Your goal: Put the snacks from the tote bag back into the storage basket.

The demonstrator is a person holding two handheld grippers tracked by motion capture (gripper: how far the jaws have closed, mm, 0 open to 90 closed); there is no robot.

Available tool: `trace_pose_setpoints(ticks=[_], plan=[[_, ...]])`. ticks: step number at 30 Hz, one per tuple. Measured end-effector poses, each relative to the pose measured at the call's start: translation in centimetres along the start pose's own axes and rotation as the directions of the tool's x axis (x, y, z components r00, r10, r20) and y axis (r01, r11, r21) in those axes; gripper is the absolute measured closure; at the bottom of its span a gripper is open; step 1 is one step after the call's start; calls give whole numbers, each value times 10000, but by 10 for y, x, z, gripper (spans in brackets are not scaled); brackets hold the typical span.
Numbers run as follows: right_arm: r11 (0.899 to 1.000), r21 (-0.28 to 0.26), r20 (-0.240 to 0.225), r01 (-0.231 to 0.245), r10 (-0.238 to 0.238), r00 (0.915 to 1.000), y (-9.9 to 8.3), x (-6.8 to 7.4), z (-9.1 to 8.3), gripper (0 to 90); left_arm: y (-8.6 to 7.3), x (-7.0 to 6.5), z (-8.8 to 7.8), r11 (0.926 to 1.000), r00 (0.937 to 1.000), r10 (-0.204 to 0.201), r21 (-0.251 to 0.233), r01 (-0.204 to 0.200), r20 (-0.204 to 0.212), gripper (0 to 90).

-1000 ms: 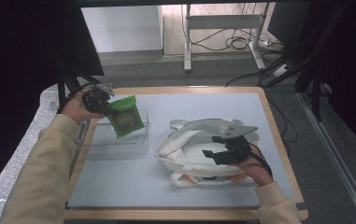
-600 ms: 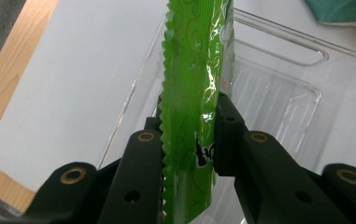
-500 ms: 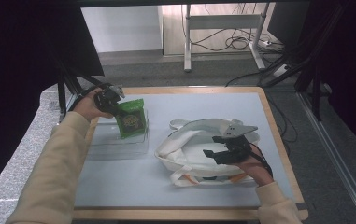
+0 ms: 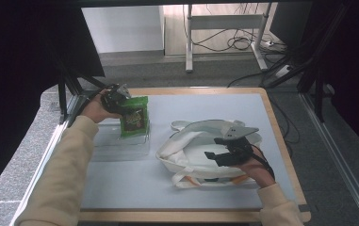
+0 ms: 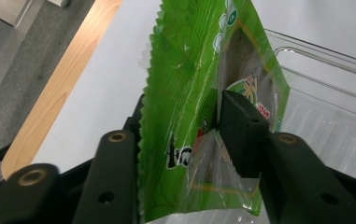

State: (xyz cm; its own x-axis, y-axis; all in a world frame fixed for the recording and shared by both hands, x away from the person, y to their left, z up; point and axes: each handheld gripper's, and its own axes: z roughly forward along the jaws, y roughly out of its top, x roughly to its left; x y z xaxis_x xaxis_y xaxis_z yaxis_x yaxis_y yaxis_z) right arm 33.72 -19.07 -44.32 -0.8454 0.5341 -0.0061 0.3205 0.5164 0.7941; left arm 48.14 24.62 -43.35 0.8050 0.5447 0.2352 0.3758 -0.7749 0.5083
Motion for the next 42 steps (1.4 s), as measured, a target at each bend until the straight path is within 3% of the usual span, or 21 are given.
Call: trace_pose_setpoints(ticks=[4,9,15,21,28,35,38,42], plan=[[10000,21,-6,7,-7,10000,0,0,0,343,1,1,-7,9992,10000,74,-403,-76,-43,535],[10000,13,-12,-7,7,10000,-1,0,-1,343,9,2,-23,9935,9991,155,-1119,-199,-402,514],[10000,27,-4,17,-17,10000,-2,0,-3,343,18,-3,-37,9864,9992,233,-1617,-284,-331,495],[10000,-19,7,-68,68,10000,-4,-1,-6,342,19,-5,-43,9844,9997,-213,-1747,228,103,459],[9996,-237,33,-179,180,9998,-6,-1,-12,342,18,-11,-49,9763,9952,-792,-1970,891,575,417],[9990,-412,51,-162,164,9999,-6,2,-16,342,15,-29,-57,9676,9908,-979,-2239,1166,930,408],[9988,-466,31,-174,176,9998,-6,2,-17,342,12,-38,-63,9585,9882,-1184,-2487,1394,975,396],[9983,-545,105,-200,206,9997,-5,1,-20,342,9,-53,-67,9560,9862,-1268,-2521,1500,1060,393]])
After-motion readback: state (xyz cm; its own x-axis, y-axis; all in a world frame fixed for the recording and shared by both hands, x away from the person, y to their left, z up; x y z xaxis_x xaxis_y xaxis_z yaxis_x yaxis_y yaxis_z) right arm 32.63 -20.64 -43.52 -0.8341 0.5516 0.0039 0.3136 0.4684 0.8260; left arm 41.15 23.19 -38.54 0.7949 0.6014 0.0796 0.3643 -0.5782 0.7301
